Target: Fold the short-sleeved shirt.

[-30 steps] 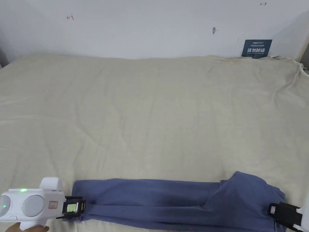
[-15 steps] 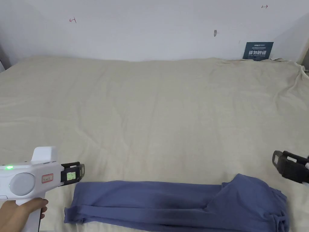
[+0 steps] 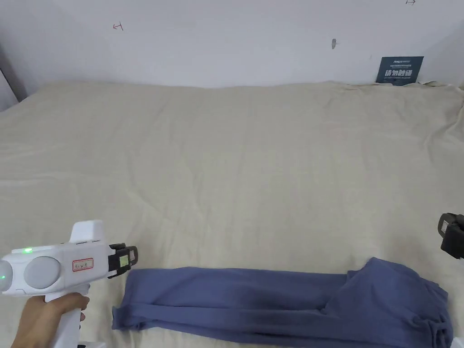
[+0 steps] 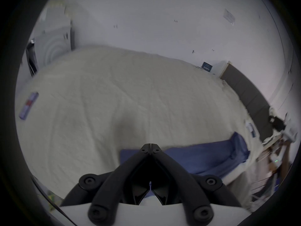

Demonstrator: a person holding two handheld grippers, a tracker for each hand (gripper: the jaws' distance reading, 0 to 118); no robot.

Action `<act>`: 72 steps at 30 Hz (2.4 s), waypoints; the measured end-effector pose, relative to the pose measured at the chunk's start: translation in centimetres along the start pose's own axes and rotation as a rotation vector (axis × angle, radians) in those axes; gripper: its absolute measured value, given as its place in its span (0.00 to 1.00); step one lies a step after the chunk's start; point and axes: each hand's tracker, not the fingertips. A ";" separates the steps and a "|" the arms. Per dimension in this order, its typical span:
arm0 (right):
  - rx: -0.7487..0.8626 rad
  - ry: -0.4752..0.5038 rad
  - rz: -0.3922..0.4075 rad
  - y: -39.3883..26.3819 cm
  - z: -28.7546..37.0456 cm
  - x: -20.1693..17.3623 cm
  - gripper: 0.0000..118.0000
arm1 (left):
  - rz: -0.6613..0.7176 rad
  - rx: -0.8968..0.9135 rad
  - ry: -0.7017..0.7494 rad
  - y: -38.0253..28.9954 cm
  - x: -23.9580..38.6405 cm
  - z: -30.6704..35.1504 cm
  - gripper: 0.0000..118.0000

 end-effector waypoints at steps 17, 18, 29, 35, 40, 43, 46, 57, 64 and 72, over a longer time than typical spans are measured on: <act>-0.082 0.053 -0.024 -1.6 -1.2 -1.0 0.00 | 0.153 -0.300 -0.038 -2.8 -6.5 -6.4 0.68; -0.082 0.055 -0.026 -1.6 -1.2 -1.1 0.00 | 0.150 -0.298 -0.033 -2.8 -6.4 -6.4 0.71; -0.102 0.048 -0.034 -2.2 -1.1 -0.5 0.00 | 0.105 -0.314 -0.027 -2.7 -4.3 -7.5 0.71; -0.109 0.047 -0.050 -2.5 -1.1 -0.1 0.00 | -0.004 -0.325 0.049 -3.4 -2.4 -7.8 0.36; -0.115 0.049 -0.056 -2.7 -1.2 0.1 0.00 | -0.042 -0.326 0.055 -2.8 -2.8 -7.4 0.18; -0.115 0.053 -0.063 -2.7 -1.2 0.2 0.00 | -0.066 -0.308 0.026 -2.3 -1.7 -6.5 0.02; -0.113 0.057 -0.068 -2.5 -1.3 0.3 0.00 | -0.116 -0.291 0.024 -1.6 -0.5 -5.2 0.01; -0.085 0.059 -0.069 -1.4 -1.0 0.7 0.00 | -0.108 -0.225 0.066 2.6 -1.9 0.2 0.00; -0.094 0.074 -0.059 -1.5 -0.9 0.5 0.00 | -0.044 -0.235 0.200 3.6 -6.2 1.9 0.00; -0.111 0.094 -0.032 -2.0 -0.6 0.3 0.00 | -0.105 -0.294 0.207 2.5 -0.5 0.0 0.00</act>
